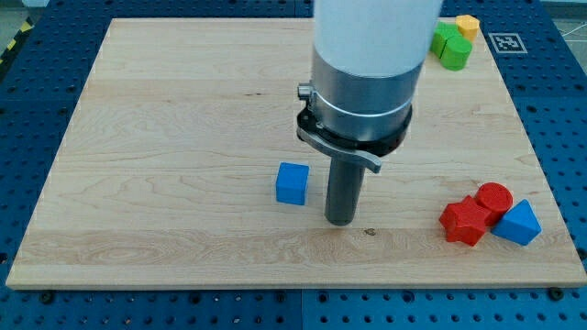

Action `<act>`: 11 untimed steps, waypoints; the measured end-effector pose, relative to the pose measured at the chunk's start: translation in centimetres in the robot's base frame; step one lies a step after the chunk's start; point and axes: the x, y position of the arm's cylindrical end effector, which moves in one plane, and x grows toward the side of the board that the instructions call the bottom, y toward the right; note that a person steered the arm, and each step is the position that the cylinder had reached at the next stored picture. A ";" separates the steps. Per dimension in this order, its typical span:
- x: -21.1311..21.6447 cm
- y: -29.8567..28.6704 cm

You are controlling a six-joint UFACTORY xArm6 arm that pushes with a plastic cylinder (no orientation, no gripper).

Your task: Move the blue cube towards the center right

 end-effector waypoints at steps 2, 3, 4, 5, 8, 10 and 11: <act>3.0 -7.4; 2.3 -10.6; -4.8 -10.3; -6.2 -10.3; -5.8 -2.1; -6.1 2.2; -8.0 0.6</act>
